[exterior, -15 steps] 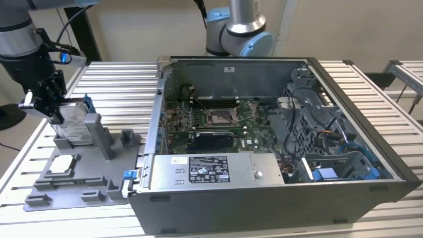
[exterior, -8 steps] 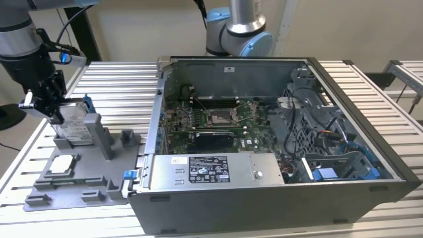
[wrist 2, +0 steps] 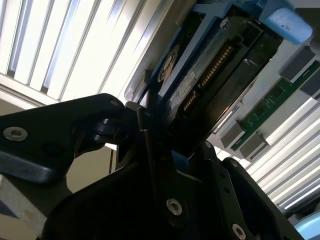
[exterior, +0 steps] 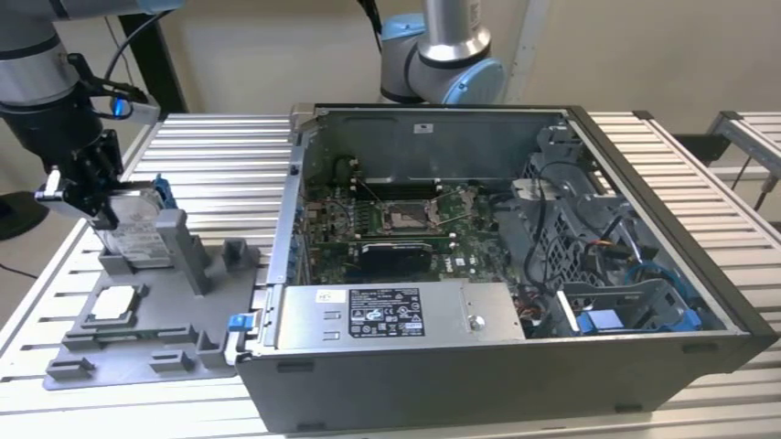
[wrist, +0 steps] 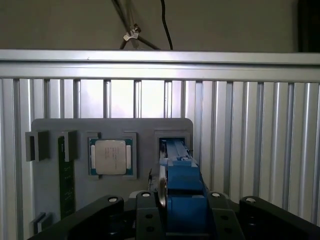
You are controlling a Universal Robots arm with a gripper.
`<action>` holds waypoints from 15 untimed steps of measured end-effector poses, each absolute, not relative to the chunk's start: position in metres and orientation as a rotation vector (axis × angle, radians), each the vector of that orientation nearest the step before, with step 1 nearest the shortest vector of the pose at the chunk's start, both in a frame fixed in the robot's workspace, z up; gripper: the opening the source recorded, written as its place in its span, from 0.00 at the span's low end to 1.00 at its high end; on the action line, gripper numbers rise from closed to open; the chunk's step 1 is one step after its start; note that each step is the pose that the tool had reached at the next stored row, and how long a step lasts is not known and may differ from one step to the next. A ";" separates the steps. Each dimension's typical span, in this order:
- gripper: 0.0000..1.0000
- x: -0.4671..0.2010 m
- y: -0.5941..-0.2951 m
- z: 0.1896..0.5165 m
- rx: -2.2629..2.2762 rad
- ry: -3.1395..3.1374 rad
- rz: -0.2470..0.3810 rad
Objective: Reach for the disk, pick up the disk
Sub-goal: 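Pick up the disk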
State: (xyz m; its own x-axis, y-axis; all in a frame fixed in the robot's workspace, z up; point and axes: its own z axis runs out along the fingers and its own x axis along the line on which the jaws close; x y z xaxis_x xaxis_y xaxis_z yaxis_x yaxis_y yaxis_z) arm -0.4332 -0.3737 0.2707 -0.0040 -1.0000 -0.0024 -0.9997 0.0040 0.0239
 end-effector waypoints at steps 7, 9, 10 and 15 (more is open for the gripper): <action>0.00 -0.433 -0.374 0.272 2.207 -2.215 -0.029; 0.00 -0.433 -0.374 0.274 2.206 -2.215 -0.029; 0.00 -0.433 -0.374 0.275 2.206 -2.215 -0.029; 0.00 -0.433 -0.374 0.283 2.206 -2.215 -0.029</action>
State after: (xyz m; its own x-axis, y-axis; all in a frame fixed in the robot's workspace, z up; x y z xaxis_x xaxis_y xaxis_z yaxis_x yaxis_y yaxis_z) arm -0.4331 -0.3737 0.2827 -0.0040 -1.0000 -0.0022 -0.9997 0.0040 0.0238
